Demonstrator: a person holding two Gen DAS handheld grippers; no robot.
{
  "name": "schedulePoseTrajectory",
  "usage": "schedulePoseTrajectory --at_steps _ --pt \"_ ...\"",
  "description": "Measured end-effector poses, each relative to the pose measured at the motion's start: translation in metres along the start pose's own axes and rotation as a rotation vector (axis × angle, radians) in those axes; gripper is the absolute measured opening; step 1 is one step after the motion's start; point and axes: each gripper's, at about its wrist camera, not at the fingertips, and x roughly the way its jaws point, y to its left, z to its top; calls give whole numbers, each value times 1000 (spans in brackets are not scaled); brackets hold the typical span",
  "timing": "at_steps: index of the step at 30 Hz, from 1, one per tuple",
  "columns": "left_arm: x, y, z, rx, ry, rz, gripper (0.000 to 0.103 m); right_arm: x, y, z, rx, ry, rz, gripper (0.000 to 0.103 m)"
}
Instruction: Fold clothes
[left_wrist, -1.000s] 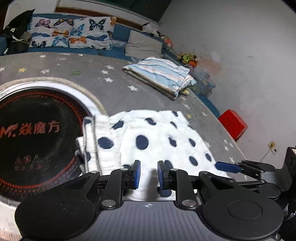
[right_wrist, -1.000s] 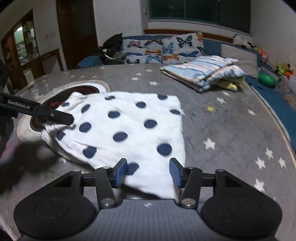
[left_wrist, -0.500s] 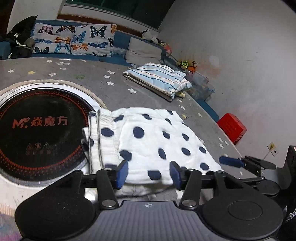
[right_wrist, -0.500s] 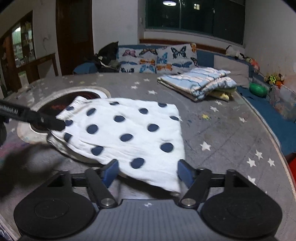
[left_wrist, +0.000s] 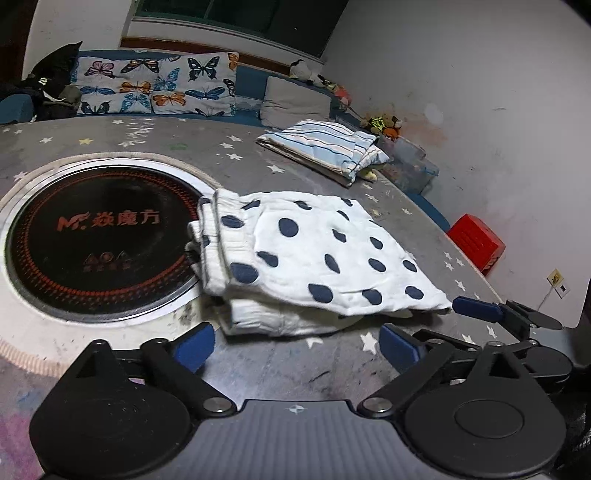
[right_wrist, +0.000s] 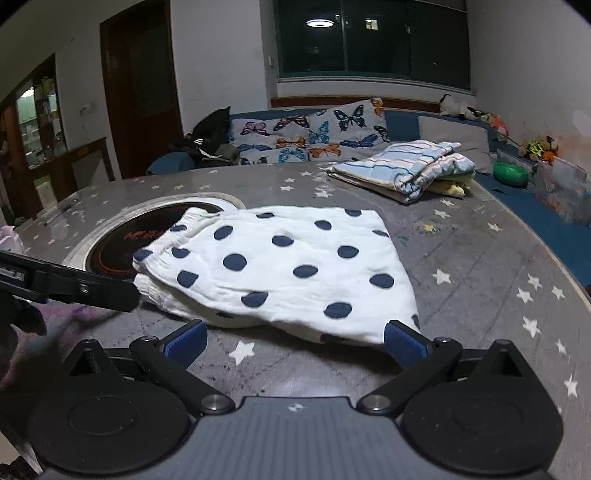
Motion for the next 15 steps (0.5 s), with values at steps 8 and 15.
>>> schedulePoseTrajectory --at_steps 8,15 --pt "-10 5 -16 7 -5 12 103 -2 14 -14 33 18 -30 103" --pt "-16 10 -27 -22 -15 20 103 -4 22 -19 78 7 -31 103"
